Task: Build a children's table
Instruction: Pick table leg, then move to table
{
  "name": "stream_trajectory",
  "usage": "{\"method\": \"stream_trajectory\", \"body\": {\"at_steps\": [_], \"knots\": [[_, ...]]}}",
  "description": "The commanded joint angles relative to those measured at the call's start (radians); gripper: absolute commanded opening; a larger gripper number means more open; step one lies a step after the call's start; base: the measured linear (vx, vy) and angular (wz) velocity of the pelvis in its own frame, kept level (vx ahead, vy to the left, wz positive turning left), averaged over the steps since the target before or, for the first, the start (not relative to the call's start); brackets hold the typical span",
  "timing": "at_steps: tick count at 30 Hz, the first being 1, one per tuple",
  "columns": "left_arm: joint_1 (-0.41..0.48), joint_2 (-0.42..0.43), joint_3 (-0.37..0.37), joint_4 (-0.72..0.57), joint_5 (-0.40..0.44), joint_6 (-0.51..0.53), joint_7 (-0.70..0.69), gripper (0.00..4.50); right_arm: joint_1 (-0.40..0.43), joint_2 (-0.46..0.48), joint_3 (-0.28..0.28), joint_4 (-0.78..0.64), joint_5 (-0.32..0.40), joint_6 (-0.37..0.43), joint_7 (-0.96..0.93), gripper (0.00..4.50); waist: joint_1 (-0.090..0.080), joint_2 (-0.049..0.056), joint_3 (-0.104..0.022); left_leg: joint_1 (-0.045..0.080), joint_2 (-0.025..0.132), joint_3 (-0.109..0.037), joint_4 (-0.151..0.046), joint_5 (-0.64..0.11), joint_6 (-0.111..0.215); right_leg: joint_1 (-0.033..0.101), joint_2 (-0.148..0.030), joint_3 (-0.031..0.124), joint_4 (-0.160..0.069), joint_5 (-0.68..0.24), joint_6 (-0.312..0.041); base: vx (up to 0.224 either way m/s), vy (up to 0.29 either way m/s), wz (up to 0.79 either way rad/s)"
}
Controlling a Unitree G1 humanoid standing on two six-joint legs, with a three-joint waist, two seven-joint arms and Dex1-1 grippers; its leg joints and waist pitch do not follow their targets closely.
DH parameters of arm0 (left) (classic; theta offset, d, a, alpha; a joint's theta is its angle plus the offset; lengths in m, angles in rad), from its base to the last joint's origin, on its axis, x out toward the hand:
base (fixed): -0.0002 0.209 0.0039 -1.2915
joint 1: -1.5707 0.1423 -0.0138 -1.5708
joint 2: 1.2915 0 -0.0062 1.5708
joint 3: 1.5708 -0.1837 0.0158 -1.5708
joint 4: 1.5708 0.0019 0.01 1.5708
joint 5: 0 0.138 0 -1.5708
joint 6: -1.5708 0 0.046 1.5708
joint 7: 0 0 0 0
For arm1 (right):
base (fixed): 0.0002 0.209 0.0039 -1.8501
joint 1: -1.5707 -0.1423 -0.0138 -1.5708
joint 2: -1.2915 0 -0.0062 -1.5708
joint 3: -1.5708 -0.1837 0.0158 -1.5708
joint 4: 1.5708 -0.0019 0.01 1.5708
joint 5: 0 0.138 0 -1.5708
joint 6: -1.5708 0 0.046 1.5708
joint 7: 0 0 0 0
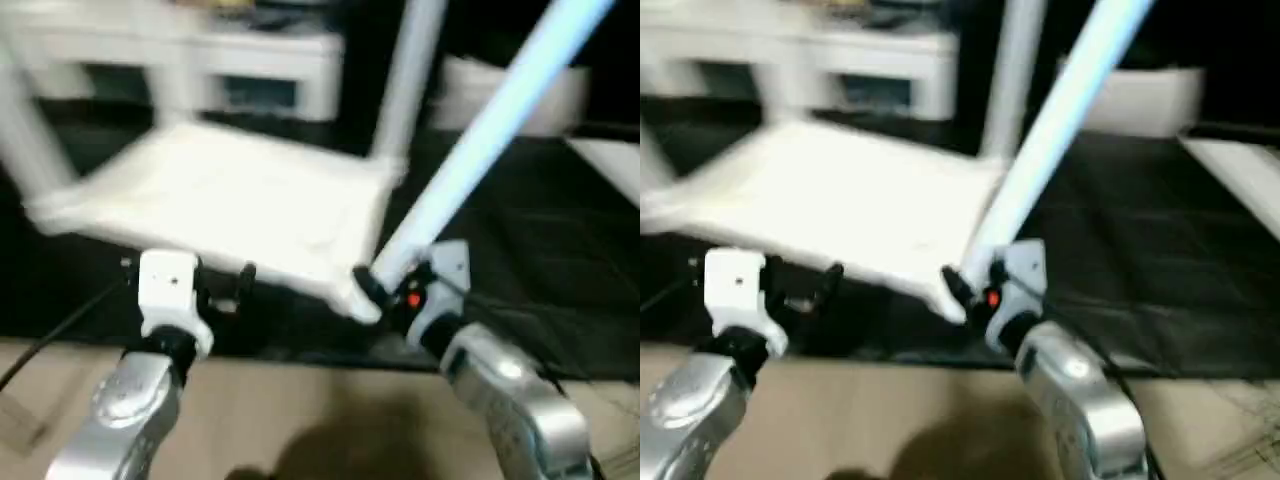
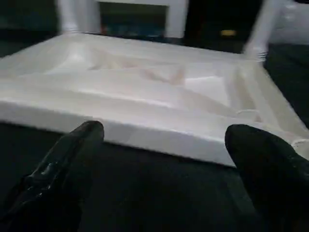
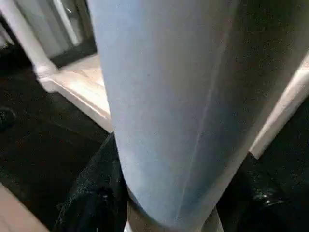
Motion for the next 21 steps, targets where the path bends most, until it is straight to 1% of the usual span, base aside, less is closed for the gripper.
{"method": "stream_trajectory", "body": {"at_steps": [1,2,3,4,5,6,7,8,9,10,11,12,13,14,15,16,17,18,19,20,21], "knots": [[-0.021,0.002,-0.019,0.04,0.013,-0.044,-0.013,4.5,0.0,-0.001,-0.027,-0.009,0.004,-0.021,-0.013,1.93,-0.015,-0.002,-0.027,0.025,0.093,-0.039,-0.096,-0.28,-0.055,-0.022,-0.091,0.038,-0.177,-0.666,-0.086,0.0,0.0,0.0],[-0.023,0.003,-0.021,0.042,0.016,-0.048,-0.014,4.5,0.001,-0.001,-0.028,-0.008,0.002,-0.021,-0.014,1.93,-0.025,0.013,-0.026,0.003,0.108,-0.05,-0.152,-0.493,-0.102,-0.006,-0.054,0.024,-0.142,-0.57,-0.042,0.0,0.0,0.0],[-0.032,0.003,-0.029,0.053,0.026,-0.068,-0.016,4.5,0.007,-0.001,-0.031,-0.006,-0.007,-0.024,-0.02,1.93,-0.026,0.023,-0.045,-0.001,0.111,-0.053,-0.171,-0.555,-0.116,0.013,-0.058,0.038,-0.119,-0.455,-0.044,0.0,0.0,0.0],[-0.043,-0.006,-0.033,0.068,0.03,-0.093,-0.015,4.5,0.017,0.01,-0.048,-0.003,-0.002,-0.018,-0.032,1.93,-0.026,0.021,-0.051,-0.001,0.109,-0.05,-0.171,-0.515,-0.114,0.013,-0.062,0.049,-0.121,-0.403,-0.05,0.0,0.0,0.0],[-0.043,-0.006,-0.033,0.068,0.03,-0.093,-0.015,4.5,0.017,0.01,-0.048,-0.003,-0.002,-0.018,-0.032,1.93,-0.025,0.019,-0.057,-0.001,0.106,-0.044,-0.169,-0.446,-0.107,0.012,-0.071,0.057,-0.13,-0.365,-0.056,0.0,0.0,0.0],[-0.046,-0.015,-0.031,0.07,0.029,-0.099,-0.008,4.5,0.021,0.018,-0.061,-0.008,0.01,-0.009,-0.036,1.93,-0.023,0.0,-0.058,-0.005,0.105,-0.031,-0.166,-0.309,-0.086,0.012,-0.083,0.062,-0.148,-0.331,-0.065,0.0,0.0,0.0],[-0.043,-0.023,-0.028,0.074,0.029,-0.113,-0.004,4.5,0.027,0.022,-0.069,-0.014,0.019,-0.006,-0.038,1.93,-0.02,-0.003,-0.057,-0.011,0.104,-0.023,-0.167,-0.232,-0.058,0.015,-0.088,0.06,-0.157,-0.354,-0.065,0.0,0.0,0.0],[-0.031,-0.025,-0.023,0.069,0.024,-0.119,-0.007,4.5,0.039,0.013,-0.067,-0.02,0.016,-0.015,-0.032,1.93,-0.02,-0.023,-0.055,-0.008,0.105,-0.012,-0.164,-0.225,-0.045,0.005,-0.091,0.059,-0.173,-0.444,-0.061,0.0,0.0,0.0],[-0.02,-0.023,-0.02,0.064,0.026,-0.128,-0.008,4.5,0.051,0.001,-0.059,-0.023,0.005,-0.032,-0.025,1.93,-0.017,-0.016,-0.055,-0.003,0.106,-0.012,-0.163,-0.234,-0.048,0.002,-0.094,0.06,-0.173,-0.473,-0.063,0.0,0.0,0.0],[-0.011,-0.024,-0.02,0.057,0.032,-0.126,-0.006,4.5,0.058,-0.007,-0.056,-0.023,0.0,-0.04,-0.02,1.93,-0.016,-0.02,-0.053,0.007,0.107,-0.008,-0.16,-0.298,-0.055,-0.002,-0.097,0.059,-0.181,-0.565,-0.053,0.0,0.0,0.0],[-0.006,-0.025,-0.02,0.051,0.037,-0.123,-0.005,4.5,0.062,-0.013,-0.055,-0.023,-0.002,-0.045,-0.017,1.93,-0.023,-0.017,-0.052,0.014,0.106,-0.005,-0.158,-0.377,-0.063,0.002,-0.093,0.051,-0.189,-0.649,-0.039,0.0,0.0,0.0],[-0.003,-0.029,-0.018,0.047,0.04,-0.124,-0.005,4.5,0.061,-0.017,-0.052,-0.023,0.004,-0.043,-0.009,1.93,-0.033,-0.034,-0.05,0.017,0.107,0.0,-0.156,-0.447,-0.062,0.008,-0.083,0.034,-0.202,-0.722,-0.02,0.0,0.0,0.0],[0.002,-0.035,-0.015,0.043,0.043,-0.123,0.0,4.5,0.057,-0.027,-0.045,-0.026,0.004,-0.042,0.0,1.93,-0.038,-0.035,-0.051,0.024,0.107,0.003,-0.152,-0.484,-0.06,0.012,-0.078,0.02,-0.205,-0.747,-0.016,0.0,0.0,0.0],[0.002,-0.035,-0.015,0.043,0.043,-0.123,0.0,4.5,0.057,-0.027,-0.045,-0.026,0.004,-0.042,0.0,1.93,-0.049,-0.015,-0.051,0.046,0.107,0.008,-0.153,-0.582,-0.065,0.015,-0.055,-0.008,-0.204,-0.719,-0.012,0.0,0.0,0.0],[0.005,-0.038,-0.014,0.04,0.045,-0.123,0.004,4.5,0.053,-0.034,-0.04,-0.03,0.004,-0.04,0.007,1.93,-0.056,-0.015,-0.047,0.046,0.113,0.008,-0.172,-0.655,-0.069,0.022,-0.035,-0.024,-0.192,-0.676,-0.01,0.0,0.0,0.0],[0.005,-0.038,-0.014,0.04,0.045,-0.123,0.004,4.5,0.053,-0.034,-0.04,-0.03,0.004,-0.04,0.007,1.93,-0.055,0.005,-0.048,0.007,0.132,0.008,-0.26,-0.799,-0.07,0.086,0.012,-0.031,-0.074,-0.448,-0.017,0.0,0.0,0.0],[-0.001,-0.031,-0.023,0.051,0.052,-0.139,-0.002,4.5,0.032,-0.041,-0.039,-0.025,0.005,-0.035,0.015,1.93,-0.011,-0.007,-0.045,-0.039,0.143,0.036,-0.312,-0.87,-0.033,0.13,0.04,-0.02,0.058,-0.25,0.0,0.0,0.0,0.0],[-0.001,-0.03,-0.023,0.052,0.053,-0.141,-0.003,4.5,0.03,-0.041,-0.039,-0.025,0.005,-0.035,0.016,1.93,-0.015,-0.046,-0.058,0.017,0.133,0.081,-0.241,-0.686,0.019,0.08,0.0,0.061,0.011,-0.407,-0.009,0.008,-0.063,0.11],[-0.017,-0.028,-0.026,0.062,0.05,-0.151,-0.017,4.5,0.009,-0.042,-0.039,-0.017,0.002,-0.037,0.024,1.93,-0.01,-0.091,-0.062,0.061,0.1,0.081,-0.122,-0.525,0.001,0.039,-0.066,0.095,-0.131,-0.761,-0.003,0.143,-0.097,0.06],[-0.017,-0.028,-0.026,0.062,0.05,-0.151,-0.017,4.5,0.009,-0.042,-0.039,-0.017,0.002,-0.037,0.024,1.93,0.0,-0.088,-0.031,0.045,0.049,0.049,0.08,-0.068,0.083,0.009,-0.159,0.195,-0.28,-1.139,-0.123,0.143,-0.097,0.06],[-0.024,-0.029,-0.025,0.064,0.047,-0.152,-0.021,4.5,0.003,-0.046,-0.037,-0.015,-0.001,-0.042,0.025,1.93,0.009,-0.069,-0.034,-0.016,0.058,0.008,0.111,-0.038,0.09,0.084,-0.209,0.221,-0.264,-1.103,-0.14,0.206,-0.007,-0.15]]}}
